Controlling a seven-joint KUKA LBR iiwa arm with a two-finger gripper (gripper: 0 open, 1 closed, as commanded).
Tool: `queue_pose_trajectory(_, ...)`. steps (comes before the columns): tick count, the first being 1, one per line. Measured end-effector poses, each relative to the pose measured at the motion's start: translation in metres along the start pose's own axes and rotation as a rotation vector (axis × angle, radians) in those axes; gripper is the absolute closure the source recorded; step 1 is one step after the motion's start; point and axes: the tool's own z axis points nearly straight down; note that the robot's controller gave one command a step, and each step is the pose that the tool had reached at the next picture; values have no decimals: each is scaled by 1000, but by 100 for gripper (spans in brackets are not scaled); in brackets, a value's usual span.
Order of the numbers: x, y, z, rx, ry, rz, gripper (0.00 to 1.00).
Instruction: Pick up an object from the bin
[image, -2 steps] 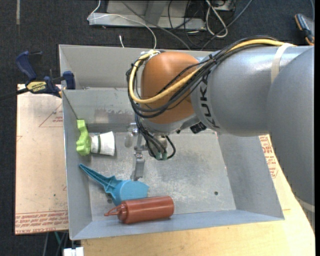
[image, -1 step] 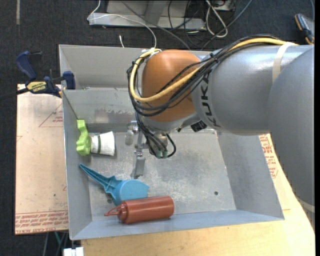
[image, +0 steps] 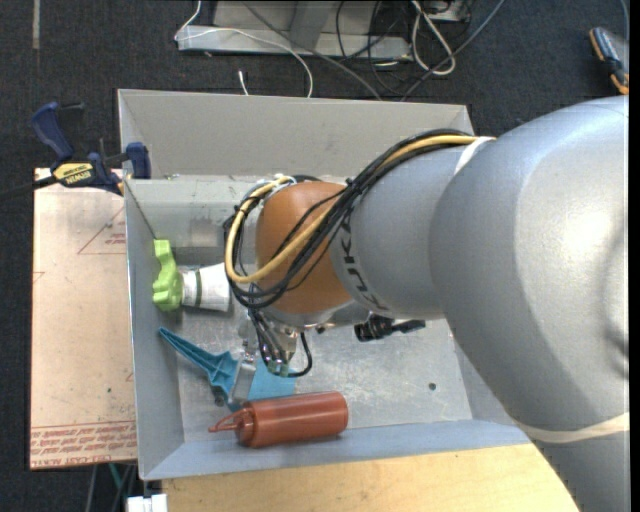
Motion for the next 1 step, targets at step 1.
queue_pose_trajectory(1, 10, 13, -41, -3, -7, -166, 0)
